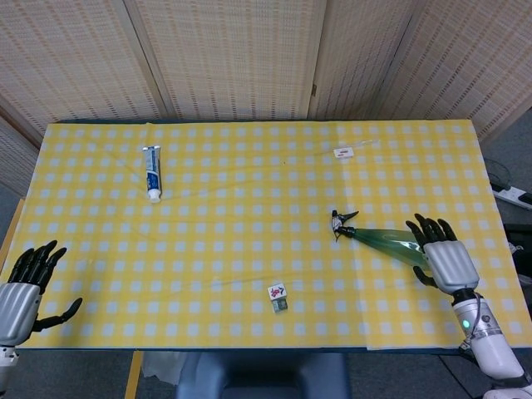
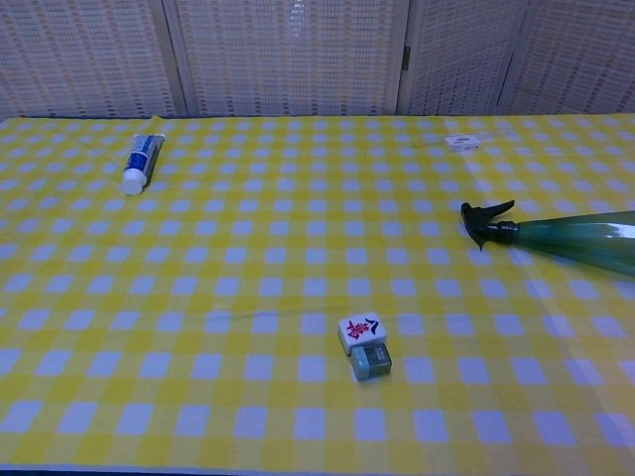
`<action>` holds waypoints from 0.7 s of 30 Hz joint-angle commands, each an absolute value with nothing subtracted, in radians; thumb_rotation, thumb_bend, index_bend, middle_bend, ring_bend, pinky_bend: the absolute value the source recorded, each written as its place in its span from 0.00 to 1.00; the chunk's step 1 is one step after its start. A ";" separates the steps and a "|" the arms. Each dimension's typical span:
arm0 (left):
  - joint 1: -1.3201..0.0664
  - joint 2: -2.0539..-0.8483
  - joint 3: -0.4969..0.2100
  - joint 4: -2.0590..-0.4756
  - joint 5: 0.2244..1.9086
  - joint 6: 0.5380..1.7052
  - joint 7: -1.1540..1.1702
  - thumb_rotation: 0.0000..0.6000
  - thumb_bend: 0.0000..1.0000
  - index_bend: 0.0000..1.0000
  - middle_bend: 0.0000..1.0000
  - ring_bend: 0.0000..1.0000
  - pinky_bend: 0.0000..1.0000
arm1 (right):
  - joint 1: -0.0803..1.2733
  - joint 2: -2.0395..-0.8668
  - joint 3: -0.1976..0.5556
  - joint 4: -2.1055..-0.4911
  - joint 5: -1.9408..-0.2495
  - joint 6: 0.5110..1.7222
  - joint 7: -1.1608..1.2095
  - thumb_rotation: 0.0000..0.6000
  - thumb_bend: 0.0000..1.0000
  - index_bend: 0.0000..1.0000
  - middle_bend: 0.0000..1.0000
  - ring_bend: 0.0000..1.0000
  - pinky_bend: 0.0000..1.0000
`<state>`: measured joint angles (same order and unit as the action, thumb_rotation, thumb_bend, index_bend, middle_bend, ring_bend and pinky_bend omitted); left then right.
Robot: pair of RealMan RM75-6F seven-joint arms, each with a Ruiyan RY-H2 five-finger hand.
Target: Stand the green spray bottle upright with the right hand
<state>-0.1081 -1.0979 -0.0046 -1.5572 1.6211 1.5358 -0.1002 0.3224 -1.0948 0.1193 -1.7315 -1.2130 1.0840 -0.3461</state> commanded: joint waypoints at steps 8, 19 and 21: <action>-0.106 -1.067 0.003 -1.557 1.630 1.543 -0.188 0.65 0.34 0.00 0.03 0.00 0.00 | 0.576 -1.184 0.148 -1.697 -0.729 0.842 -0.586 1.00 0.38 0.00 0.01 0.05 0.00; -0.113 -1.059 -0.016 -1.536 1.588 1.523 -0.239 0.65 0.35 0.00 0.03 0.00 0.00 | 0.669 -1.281 0.085 -1.587 -0.590 0.835 -0.650 1.00 0.38 0.07 0.07 0.09 0.00; -0.114 -1.059 -0.017 -1.535 1.583 1.517 -0.241 0.66 0.35 0.00 0.03 0.00 0.00 | 0.680 -1.291 0.073 -1.579 -0.580 0.844 -0.661 1.00 0.38 0.12 0.08 0.10 0.00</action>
